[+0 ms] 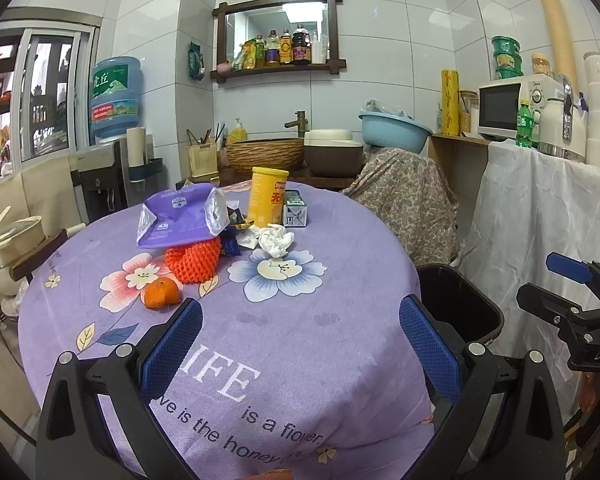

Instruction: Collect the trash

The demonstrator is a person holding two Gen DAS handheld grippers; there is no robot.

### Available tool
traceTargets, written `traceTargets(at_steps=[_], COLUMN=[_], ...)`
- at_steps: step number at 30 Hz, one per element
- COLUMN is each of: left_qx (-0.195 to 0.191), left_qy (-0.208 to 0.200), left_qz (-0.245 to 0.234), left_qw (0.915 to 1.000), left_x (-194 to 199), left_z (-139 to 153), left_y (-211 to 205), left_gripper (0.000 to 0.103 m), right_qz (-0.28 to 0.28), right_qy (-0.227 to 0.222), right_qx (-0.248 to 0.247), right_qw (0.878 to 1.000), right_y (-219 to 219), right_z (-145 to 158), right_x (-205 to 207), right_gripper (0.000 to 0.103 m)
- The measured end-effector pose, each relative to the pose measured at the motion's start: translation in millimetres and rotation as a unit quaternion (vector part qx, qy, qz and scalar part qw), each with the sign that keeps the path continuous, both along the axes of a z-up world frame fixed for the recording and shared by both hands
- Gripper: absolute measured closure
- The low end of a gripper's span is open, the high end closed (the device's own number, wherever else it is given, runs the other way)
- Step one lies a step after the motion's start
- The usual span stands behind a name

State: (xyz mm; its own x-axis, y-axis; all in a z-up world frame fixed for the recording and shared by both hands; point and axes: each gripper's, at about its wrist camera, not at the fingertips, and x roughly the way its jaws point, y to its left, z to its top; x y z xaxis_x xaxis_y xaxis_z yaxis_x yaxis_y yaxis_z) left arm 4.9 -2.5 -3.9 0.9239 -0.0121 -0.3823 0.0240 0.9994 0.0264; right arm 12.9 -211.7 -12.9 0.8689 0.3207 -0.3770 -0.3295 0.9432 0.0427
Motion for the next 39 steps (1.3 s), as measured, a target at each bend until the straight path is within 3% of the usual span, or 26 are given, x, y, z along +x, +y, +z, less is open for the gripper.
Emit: traceTargets(at_steps=[39], left_qx=[-0.002], left_qy=[0.001], left_qz=[-0.001], left_qw=[1.0000], left_x=[-1.6], left_z=[-0.3], left_y=[0.7], left_gripper=[0.005], right_qz=[0.006], right_qy=[0.000], right_qx=[0.002], right_qw=[1.000], right_y=[3.1], right_z=[-1.9], right_x=[-2.3], right_gripper=[0.005])
